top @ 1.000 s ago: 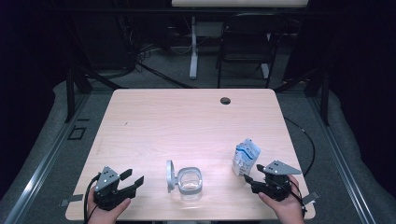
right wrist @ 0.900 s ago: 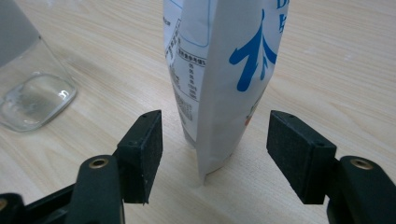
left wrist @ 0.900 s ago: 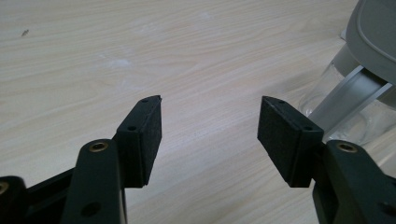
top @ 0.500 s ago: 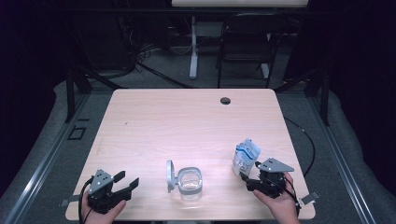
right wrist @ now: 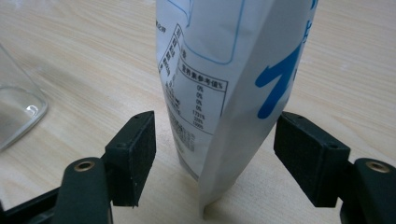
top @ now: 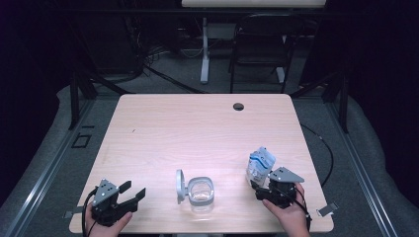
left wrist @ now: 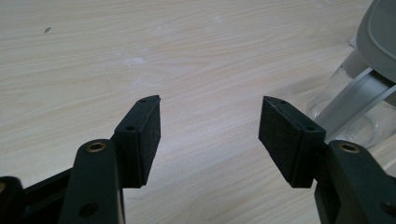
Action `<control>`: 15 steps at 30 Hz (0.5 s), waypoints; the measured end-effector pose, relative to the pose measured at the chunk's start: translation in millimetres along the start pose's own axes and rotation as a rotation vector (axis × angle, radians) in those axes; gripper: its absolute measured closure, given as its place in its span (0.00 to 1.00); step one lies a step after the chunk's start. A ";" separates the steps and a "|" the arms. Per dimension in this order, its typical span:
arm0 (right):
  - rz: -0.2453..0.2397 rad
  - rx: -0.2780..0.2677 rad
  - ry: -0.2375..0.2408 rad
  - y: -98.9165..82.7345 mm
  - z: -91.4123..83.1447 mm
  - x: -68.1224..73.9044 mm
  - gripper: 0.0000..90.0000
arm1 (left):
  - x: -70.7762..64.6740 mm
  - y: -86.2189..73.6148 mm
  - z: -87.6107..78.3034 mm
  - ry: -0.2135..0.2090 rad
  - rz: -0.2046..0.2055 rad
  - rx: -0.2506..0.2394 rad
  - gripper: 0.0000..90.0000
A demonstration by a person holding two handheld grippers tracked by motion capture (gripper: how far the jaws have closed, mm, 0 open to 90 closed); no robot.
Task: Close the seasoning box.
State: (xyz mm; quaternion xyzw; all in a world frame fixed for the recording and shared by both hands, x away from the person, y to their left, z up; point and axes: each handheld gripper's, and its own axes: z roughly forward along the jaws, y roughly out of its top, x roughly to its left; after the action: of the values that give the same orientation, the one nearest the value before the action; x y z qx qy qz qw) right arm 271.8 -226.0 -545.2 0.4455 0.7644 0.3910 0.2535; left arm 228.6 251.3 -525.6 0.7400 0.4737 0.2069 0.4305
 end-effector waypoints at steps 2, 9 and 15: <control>0.000 -0.012 -0.006 -1.1 2.1 1.4 0.32 | 0.1 -0.4 0.5 0.002 0.001 0.002 0.44; -0.011 -0.028 -0.041 -3.2 10.0 5.0 0.31 | 0.2 -0.6 0.8 0.004 0.002 0.002 0.44; -0.011 -0.037 -0.058 -3.4 14.7 7.1 0.31 | 2.0 -0.7 0.3 0.012 -0.003 -0.003 0.44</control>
State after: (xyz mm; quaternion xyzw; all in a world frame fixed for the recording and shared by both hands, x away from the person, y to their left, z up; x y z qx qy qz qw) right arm 277.6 -215.3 -556.6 0.4477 0.7518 0.3907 0.2857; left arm 229.4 253.0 -526.6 0.7374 0.4768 0.2116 0.4291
